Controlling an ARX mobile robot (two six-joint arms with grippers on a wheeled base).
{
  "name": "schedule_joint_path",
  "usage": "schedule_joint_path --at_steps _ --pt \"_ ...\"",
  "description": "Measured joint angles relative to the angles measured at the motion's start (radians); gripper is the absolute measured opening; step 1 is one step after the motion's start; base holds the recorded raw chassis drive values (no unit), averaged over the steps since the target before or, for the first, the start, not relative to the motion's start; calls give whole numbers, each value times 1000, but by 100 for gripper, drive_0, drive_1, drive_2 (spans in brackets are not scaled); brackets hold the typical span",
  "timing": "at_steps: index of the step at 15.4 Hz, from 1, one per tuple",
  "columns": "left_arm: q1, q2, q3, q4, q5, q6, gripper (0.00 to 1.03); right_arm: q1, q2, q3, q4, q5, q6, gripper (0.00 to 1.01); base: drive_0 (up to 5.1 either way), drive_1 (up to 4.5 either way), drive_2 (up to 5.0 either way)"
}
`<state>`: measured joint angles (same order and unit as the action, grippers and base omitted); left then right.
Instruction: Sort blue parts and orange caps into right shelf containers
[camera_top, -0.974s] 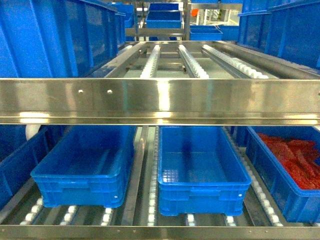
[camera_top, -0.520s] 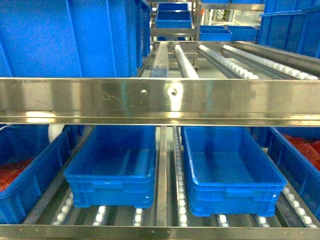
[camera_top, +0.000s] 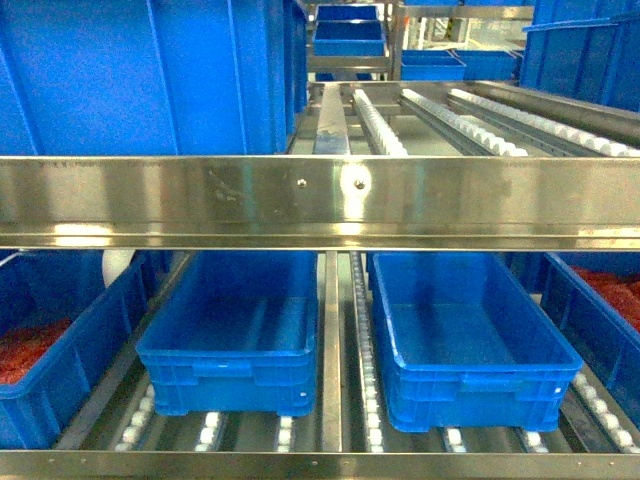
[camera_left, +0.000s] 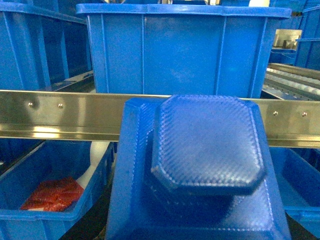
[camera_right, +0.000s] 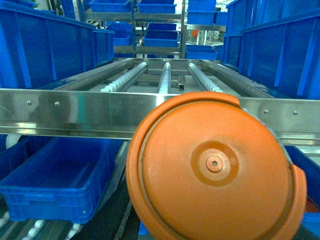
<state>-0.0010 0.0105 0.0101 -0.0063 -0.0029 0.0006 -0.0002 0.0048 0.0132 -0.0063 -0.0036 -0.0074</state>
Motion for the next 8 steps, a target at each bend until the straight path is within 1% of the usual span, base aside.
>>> schedule_joint_path --at_steps 8 --pt "0 0 0 4 0 0 43 0 0 0 2 0 0 44 0 0 0"
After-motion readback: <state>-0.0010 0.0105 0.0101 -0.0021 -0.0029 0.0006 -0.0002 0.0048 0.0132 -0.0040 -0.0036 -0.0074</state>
